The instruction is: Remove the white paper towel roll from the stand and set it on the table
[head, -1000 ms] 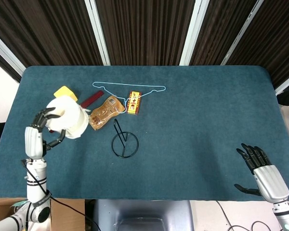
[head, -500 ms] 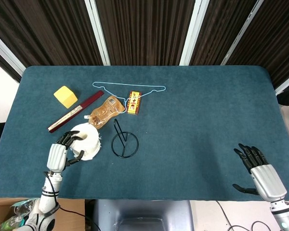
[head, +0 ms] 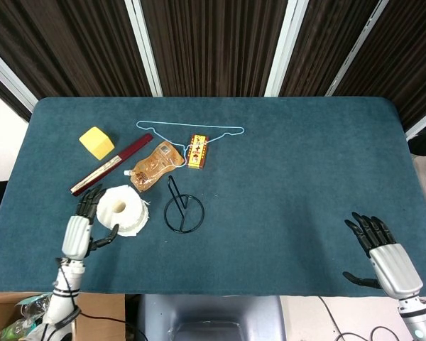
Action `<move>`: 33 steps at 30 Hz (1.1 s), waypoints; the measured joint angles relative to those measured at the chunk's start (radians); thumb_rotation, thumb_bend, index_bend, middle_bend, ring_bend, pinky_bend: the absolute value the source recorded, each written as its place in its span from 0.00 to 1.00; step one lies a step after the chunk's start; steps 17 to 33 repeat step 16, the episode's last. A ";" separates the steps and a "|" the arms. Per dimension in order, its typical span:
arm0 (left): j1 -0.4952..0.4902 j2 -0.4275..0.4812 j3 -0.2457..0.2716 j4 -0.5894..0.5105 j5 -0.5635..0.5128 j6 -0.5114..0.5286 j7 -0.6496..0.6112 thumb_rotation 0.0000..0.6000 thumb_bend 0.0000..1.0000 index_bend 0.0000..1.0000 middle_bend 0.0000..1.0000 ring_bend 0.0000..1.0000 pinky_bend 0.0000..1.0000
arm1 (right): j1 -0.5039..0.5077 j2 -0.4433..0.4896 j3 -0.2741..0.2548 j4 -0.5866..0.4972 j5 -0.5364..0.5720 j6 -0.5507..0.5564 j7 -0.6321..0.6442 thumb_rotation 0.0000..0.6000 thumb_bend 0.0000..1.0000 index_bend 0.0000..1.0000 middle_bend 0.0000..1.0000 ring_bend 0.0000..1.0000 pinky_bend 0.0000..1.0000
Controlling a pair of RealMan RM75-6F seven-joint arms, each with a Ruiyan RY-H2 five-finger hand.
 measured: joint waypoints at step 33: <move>0.171 0.467 0.226 -0.374 0.194 0.110 0.186 1.00 0.37 0.00 0.00 0.00 0.00 | -0.013 -0.012 -0.005 -0.007 -0.019 0.020 -0.045 1.00 0.06 0.00 0.00 0.00 0.00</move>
